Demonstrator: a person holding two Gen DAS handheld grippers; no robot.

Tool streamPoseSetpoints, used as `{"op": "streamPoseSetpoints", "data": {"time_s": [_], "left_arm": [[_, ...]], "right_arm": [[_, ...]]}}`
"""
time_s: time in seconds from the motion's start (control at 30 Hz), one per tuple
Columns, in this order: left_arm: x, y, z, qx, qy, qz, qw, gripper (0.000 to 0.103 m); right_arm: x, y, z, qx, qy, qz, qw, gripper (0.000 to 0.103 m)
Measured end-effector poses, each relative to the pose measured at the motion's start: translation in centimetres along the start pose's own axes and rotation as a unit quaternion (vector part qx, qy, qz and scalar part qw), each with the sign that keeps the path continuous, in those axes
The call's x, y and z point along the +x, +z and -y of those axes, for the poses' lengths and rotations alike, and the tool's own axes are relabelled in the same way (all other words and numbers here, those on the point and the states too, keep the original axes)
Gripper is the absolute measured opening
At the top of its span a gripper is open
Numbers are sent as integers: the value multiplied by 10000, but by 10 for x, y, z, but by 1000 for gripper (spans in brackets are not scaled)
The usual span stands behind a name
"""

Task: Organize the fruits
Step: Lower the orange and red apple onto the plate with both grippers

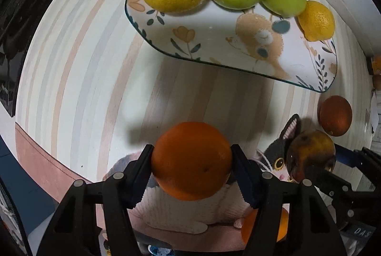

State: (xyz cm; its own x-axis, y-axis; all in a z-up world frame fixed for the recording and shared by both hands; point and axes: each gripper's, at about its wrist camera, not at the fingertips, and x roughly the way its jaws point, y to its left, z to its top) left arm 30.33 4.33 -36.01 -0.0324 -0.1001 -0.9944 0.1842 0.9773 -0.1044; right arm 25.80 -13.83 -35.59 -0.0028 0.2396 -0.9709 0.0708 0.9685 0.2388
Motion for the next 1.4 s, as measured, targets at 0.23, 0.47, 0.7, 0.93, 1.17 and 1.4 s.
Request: {"op": "streamPoseSetpoints", "data": {"time_s": [0.23, 0.47, 0.7, 0.93, 1.17, 1.4], "left_arm": [[-2, 1, -3, -97, 45, 6, 9999, 61], [-21, 1, 3, -87, -52, 158, 9998, 61], [-76, 30, 11, -111, -511, 576, 9970, 61], [-69, 83, 0, -702, -1097, 311, 9910, 61], [-41, 109, -3, -1141, -1408, -96, 9834, 61], [-22, 112, 0, -1247, -1389, -363, 9818, 62]], "right_arm": [[5, 5, -8, -96, -132, -57, 9999, 68], [-9, 3, -14, -20, -23, 155, 9999, 67], [-62, 24, -8, 99, 264, 826, 9962, 67], [-58, 77, 7, 251, 425, 926, 9945, 67], [-31, 100, 9, 286, 635, 857, 9939, 67], [-20, 104, 14, 352, 996, 741, 9916, 68]]}}
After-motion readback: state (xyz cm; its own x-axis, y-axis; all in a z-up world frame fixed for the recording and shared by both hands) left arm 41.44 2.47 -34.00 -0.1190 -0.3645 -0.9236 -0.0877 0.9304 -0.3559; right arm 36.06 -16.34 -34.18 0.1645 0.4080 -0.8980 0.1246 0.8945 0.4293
